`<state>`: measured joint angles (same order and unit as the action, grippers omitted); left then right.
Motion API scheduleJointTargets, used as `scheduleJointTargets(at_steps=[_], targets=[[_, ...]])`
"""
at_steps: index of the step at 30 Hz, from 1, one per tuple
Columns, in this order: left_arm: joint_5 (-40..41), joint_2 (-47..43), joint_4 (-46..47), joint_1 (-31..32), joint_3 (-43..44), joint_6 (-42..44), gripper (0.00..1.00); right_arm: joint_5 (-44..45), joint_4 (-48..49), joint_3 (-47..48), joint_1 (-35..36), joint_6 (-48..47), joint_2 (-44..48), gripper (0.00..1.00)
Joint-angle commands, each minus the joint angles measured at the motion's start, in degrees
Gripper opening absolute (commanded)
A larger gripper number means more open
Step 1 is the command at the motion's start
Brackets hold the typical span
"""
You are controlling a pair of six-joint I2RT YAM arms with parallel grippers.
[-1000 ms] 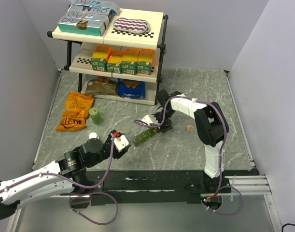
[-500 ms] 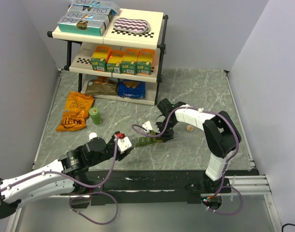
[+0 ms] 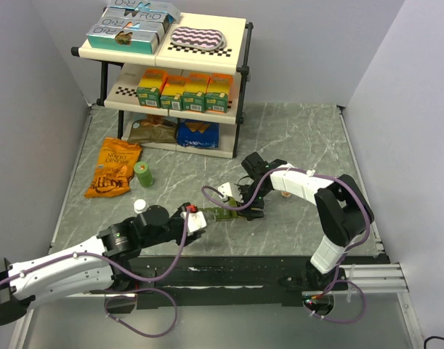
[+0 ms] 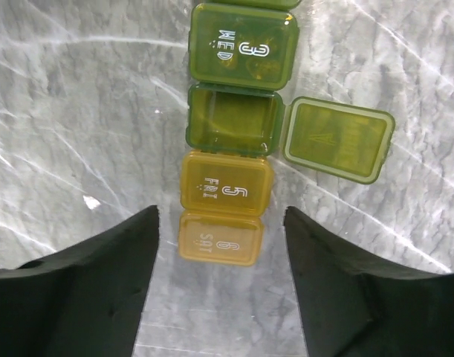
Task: Sort the pills into containers
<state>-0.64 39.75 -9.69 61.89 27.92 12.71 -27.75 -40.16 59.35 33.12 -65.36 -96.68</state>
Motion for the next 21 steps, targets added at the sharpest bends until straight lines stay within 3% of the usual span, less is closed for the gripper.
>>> scheduleJointTargets(at_steps=[1,5,10,15,16,21], targets=[[-3.5,3.7,0.4,-0.3,1.8,2.1,0.01,-2.9,-1.6,2.5,0.0,4.3,3.2,0.80],[-5.1,5.9,-1.6,-0.4,3.2,4.5,0.01,-5.3,-5.9,4.5,-0.3,6.0,6.6,0.85],[-12.7,12.1,-5.9,-3.1,5.9,8.3,0.01,-12.5,-8.5,6.2,-4.1,7.9,12.7,0.87],[-17.5,17.8,-6.8,-8.1,9.6,12.2,0.01,-20.3,-10.5,7.5,-15.0,10.1,19.5,0.88],[-18.3,20.2,-7.0,-8.7,10.4,12.9,0.01,-21.1,-10.5,7.4,-16.6,10.1,20.5,1.00],[-19.9,31.7,-14.3,-12.4,19.2,18.6,0.01,-25.1,-6.1,4.7,-24.4,13.8,25.8,1.00]])
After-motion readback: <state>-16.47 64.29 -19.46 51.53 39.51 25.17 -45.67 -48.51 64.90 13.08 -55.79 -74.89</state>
